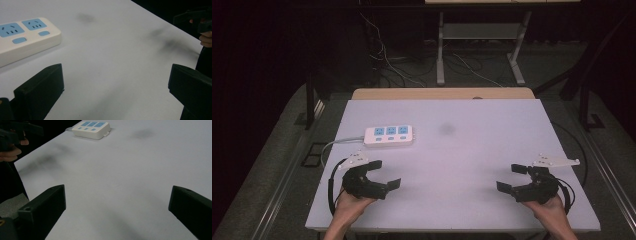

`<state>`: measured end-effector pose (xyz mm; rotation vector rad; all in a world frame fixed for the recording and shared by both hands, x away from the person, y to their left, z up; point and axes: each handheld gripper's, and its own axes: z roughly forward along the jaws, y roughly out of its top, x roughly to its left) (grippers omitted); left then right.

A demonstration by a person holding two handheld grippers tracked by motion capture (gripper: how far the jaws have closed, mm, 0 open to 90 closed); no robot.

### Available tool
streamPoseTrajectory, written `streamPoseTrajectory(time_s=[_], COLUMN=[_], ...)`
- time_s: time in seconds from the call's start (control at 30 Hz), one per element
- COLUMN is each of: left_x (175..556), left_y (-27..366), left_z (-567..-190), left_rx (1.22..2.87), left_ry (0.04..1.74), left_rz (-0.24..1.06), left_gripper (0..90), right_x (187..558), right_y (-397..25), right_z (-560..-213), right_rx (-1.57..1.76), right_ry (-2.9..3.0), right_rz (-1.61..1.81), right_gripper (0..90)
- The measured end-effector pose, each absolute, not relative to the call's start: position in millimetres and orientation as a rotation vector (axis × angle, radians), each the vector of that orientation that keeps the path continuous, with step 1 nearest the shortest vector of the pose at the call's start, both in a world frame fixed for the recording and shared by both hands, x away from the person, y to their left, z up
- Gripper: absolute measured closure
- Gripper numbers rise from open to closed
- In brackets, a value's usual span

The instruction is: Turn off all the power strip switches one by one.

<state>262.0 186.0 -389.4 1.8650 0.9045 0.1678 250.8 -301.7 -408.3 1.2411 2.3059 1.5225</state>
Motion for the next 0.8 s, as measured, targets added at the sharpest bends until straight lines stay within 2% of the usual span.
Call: streamPoseTrajectory(time_s=[0.8], left_x=[289], left_y=[198], left_z=[-360], left_rx=[1.925], left_ry=[0.912], left_rz=[0.180], left_gripper=[0.0], right_x=[251], right_y=[-301], right_z=[-409], right_rx=[1.239], right_ry=[2.316], right_rz=[1.524], right_gripper=[0.9])
